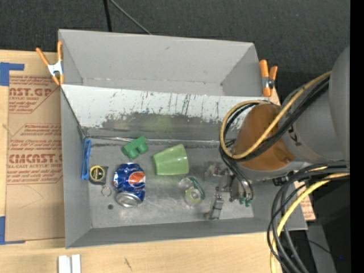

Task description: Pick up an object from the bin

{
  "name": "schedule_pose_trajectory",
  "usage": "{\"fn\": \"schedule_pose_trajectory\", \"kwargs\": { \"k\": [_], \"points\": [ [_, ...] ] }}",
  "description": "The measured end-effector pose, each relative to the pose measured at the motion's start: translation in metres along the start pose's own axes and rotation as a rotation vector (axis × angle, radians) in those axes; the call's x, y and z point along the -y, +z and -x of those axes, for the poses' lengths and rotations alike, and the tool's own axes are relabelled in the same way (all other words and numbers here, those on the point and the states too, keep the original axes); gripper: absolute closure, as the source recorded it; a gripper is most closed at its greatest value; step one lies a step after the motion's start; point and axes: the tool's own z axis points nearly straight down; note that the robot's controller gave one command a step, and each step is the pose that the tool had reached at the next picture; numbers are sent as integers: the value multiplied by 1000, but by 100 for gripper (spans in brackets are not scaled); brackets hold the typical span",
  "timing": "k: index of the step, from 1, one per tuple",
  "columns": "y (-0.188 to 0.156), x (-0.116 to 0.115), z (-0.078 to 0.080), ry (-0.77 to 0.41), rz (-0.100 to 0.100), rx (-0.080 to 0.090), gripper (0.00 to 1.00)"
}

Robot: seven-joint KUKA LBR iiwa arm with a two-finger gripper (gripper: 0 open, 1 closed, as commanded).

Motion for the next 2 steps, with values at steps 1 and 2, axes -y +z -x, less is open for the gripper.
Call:
{"fn": "schedule_pose_trajectory", "kwargs": {
  "k": [1, 2],
  "points": [
    [-1, -85, 13, 39, 6, 3, 0],
    [-3, -30, -9, 61, 0, -2, 0]
  ]
}}
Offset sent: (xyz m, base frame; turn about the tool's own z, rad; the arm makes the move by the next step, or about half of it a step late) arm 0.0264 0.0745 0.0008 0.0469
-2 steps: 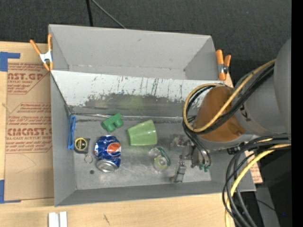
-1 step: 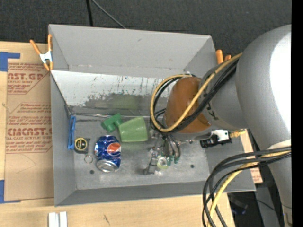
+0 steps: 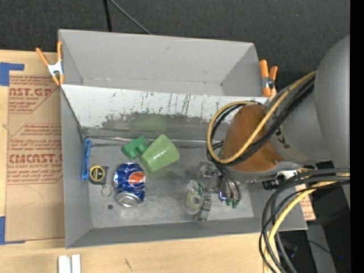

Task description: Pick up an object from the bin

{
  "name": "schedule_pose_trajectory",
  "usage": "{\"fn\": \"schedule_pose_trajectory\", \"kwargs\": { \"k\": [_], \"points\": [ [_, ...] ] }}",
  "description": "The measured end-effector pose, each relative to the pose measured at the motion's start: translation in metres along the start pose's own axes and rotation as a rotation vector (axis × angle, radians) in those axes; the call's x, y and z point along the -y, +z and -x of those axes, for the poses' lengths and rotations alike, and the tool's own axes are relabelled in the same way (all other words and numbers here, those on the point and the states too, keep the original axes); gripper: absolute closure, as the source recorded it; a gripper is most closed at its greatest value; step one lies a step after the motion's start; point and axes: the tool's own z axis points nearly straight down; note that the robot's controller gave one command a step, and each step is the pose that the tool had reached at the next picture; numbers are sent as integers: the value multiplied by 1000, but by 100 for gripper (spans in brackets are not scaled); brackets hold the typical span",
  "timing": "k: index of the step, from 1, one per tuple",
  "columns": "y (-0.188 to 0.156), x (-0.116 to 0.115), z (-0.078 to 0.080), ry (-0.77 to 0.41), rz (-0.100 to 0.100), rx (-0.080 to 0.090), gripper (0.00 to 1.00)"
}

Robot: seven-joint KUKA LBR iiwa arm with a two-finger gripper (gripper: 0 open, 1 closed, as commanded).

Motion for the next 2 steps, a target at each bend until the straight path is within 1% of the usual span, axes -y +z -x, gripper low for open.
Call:
{"fn": "schedule_pose_trajectory", "kwargs": {
  "k": [1, 2],
  "points": [
    [-1, -3, 1, -4, 0, 3, 100],
    [-207, -15, 46, 24, 4, 14, 100]
  ]
}}
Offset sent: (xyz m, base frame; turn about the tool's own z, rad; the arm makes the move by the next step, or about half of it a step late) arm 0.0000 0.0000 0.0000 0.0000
